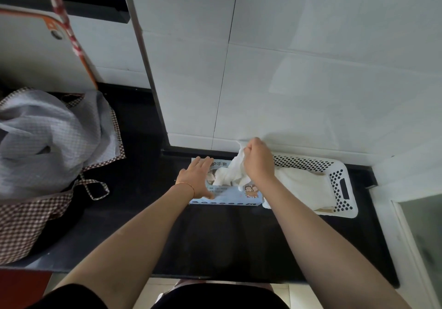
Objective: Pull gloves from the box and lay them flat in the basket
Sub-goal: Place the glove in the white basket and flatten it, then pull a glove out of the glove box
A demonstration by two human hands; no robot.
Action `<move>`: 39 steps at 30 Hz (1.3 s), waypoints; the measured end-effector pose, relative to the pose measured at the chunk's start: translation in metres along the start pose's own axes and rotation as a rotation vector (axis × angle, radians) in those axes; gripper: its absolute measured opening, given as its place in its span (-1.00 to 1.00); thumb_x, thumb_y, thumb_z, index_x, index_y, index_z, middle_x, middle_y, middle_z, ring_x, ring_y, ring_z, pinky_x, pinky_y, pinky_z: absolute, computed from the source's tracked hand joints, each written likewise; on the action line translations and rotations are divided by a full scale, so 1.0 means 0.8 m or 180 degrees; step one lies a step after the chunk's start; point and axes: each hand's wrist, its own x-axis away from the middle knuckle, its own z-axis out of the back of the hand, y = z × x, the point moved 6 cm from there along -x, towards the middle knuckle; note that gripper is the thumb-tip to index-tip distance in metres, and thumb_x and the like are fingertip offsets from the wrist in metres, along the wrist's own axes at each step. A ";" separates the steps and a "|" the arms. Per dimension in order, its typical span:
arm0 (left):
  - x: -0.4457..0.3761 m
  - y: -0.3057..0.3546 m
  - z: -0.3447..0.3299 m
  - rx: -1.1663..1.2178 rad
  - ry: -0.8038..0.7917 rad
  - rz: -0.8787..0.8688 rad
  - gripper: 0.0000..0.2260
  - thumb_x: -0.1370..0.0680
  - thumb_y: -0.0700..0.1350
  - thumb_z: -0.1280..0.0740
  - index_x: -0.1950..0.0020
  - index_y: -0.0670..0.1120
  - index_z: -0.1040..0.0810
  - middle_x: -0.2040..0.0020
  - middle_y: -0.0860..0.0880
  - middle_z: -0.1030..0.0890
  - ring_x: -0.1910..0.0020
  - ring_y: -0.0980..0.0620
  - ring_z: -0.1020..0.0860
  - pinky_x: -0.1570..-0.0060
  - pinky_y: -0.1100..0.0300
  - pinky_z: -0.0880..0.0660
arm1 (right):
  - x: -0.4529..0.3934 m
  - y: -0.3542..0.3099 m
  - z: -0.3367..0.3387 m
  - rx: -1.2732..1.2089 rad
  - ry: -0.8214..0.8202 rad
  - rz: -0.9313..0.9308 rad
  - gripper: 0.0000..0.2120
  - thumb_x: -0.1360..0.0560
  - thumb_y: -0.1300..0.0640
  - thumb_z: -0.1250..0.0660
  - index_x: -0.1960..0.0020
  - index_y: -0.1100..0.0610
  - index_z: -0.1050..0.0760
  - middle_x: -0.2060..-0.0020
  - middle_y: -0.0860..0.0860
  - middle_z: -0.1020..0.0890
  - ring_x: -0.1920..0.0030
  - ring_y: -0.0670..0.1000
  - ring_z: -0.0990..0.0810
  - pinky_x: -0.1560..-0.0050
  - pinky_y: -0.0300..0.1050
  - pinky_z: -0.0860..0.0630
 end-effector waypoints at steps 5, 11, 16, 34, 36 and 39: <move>-0.003 -0.001 0.001 -0.0005 0.0027 0.0018 0.06 -0.33 0.15 -0.54 -0.61 0.02 0.09 -0.60 0.10 -0.01 -0.59 0.05 0.11 -0.45 -0.14 -0.20 | 0.019 -0.019 0.012 -0.0912 -0.0249 0.0147 -0.90 -0.61 0.25 -0.14 0.02 0.16 -0.43 0.18 -0.02 -0.54 0.24 -0.03 -0.49 0.26 -0.17 -0.41; 0.000 0.009 0.007 -0.0070 -0.0029 0.0015 0.01 -0.33 0.11 -0.55 -0.58 0.01 0.02 -0.55 0.06 -0.15 -0.58 -0.02 -0.01 -0.43 -0.15 -0.23 | 0.018 -0.052 0.067 -0.1394 0.0182 0.0553 -0.92 -0.63 0.17 -0.22 0.03 0.15 -0.42 0.30 -0.08 -0.51 0.33 -0.12 -0.47 0.30 -0.31 -0.39; -0.006 0.012 0.032 0.1340 0.0305 0.0104 -0.50 -0.43 -0.11 -0.40 -0.35 0.06 -0.39 -0.22 0.09 -0.52 -0.13 0.05 -0.50 -0.20 0.07 -0.47 | 0.006 -0.043 0.090 -0.1351 -0.0009 0.0487 -0.96 -0.63 0.15 -0.24 -0.01 0.10 -0.40 0.22 -0.05 -0.55 0.31 -0.14 -0.45 0.34 -0.32 -0.33; 0.073 0.116 0.211 0.3275 0.0928 -0.0921 -0.94 -0.54 -0.18 -0.40 0.08 -0.15 -0.66 0.16 -0.09 -0.65 0.16 0.05 -0.59 0.02 0.16 -0.54 | 0.040 -0.006 0.157 -0.1611 -0.0817 -0.0070 -0.45 -0.40 -0.07 -0.52 -0.28 0.03 -0.36 -0.19 -0.05 -0.49 -0.18 -0.06 -0.51 -0.13 -0.11 -0.47; 0.082 0.142 0.221 0.2699 0.0850 -0.1137 -0.88 -0.54 -0.11 -0.41 0.09 -0.15 -0.67 0.23 -0.08 -0.63 0.25 0.11 -0.54 0.13 0.23 -0.45 | 0.048 -0.026 0.172 -0.1659 -0.0826 0.0379 -0.29 -0.36 -0.05 -0.57 -0.39 -0.03 -0.31 -0.32 -0.10 -0.41 -0.31 -0.12 -0.39 -0.25 -0.16 -0.35; 0.092 0.167 0.227 0.2490 0.0767 -0.1246 -0.82 -0.54 -0.02 -0.42 0.14 -0.12 -0.67 0.30 -0.04 -0.59 0.32 0.15 -0.49 0.22 0.31 -0.41 | 0.057 -0.049 0.185 -0.1682 -0.0887 0.0672 -0.36 -0.34 0.04 -0.59 -0.34 -0.03 -0.41 -0.24 -0.11 -0.52 -0.20 -0.12 -0.51 -0.17 -0.21 -0.43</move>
